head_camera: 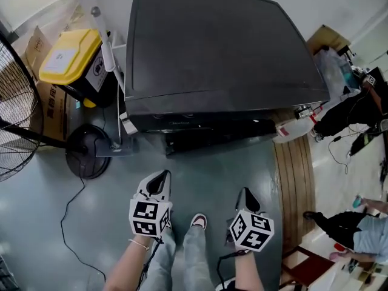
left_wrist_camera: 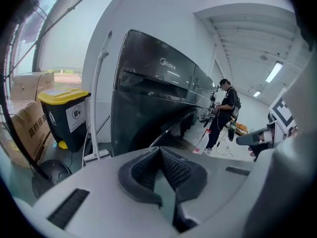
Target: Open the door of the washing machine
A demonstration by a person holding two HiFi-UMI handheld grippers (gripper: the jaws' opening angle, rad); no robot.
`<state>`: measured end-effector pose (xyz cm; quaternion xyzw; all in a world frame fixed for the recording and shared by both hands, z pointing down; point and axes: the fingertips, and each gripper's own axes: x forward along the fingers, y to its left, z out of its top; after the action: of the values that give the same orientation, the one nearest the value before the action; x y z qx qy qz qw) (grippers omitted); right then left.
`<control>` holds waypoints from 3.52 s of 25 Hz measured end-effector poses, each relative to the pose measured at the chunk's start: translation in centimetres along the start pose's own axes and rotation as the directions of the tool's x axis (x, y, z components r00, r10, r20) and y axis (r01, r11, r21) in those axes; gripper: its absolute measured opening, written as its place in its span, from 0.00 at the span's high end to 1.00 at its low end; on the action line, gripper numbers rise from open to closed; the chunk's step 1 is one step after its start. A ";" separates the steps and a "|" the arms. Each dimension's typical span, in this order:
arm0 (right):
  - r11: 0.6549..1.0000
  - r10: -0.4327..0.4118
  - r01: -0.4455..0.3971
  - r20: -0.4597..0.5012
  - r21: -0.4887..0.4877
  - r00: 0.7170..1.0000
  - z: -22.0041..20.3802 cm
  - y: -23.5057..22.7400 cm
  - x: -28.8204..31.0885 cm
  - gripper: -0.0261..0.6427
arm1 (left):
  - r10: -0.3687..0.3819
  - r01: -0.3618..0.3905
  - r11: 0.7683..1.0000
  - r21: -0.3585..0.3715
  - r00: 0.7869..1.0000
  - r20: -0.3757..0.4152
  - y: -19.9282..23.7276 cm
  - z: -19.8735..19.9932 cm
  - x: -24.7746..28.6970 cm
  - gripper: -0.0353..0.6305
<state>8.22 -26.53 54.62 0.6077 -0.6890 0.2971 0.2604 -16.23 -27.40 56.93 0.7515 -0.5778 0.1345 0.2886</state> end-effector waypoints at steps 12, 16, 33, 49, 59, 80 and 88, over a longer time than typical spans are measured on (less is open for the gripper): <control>1.000 -0.003 0.003 -0.032 -0.007 0.999 -3.9 -0.3 3.0 0.95 | 0.003 -0.003 1.000 -0.003 1.000 0.002 1.9 -4.0 2.2 0.94; 1.000 -0.005 0.005 -0.037 -0.005 0.999 -4.3 -0.4 2.9 0.95 | 0.009 -0.009 1.000 0.022 1.000 -0.002 2.0 -4.0 2.3 0.94; 0.999 -0.046 0.048 -0.051 0.025 0.998 -5.3 -1.0 3.1 0.95 | -0.136 0.143 0.987 0.077 0.987 -0.091 1.4 -3.8 4.6 0.90; 0.991 -0.099 0.105 -0.070 0.082 0.993 -6.4 -2.2 2.8 0.95 | -0.236 0.281 0.899 0.337 0.957 -0.169 1.3 -2.6 7.9 0.65; 0.982 -0.146 0.155 -0.088 0.107 0.985 -7.0 -4.2 2.2 0.95 | -0.329 0.373 0.835 0.404 0.928 -0.177 0.3 -1.6 10.0 0.65; 0.980 -0.158 0.168 -0.094 0.110 0.983 -7.6 -6.2 2.1 0.95 | -0.283 0.321 0.829 0.457 0.947 -0.150 0.4 -1.6 11.2 0.76; 0.980 -0.146 0.158 -0.096 0.121 0.985 -8.9 -5.7 1.4 0.95 | -0.277 0.315 0.840 0.441 0.949 -0.150 0.5 -1.7 11.0 0.76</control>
<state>13.71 -21.51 62.28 0.6606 -0.6080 0.3460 0.2724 -13.21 -35.20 64.28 0.8724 -0.3942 0.2511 0.1429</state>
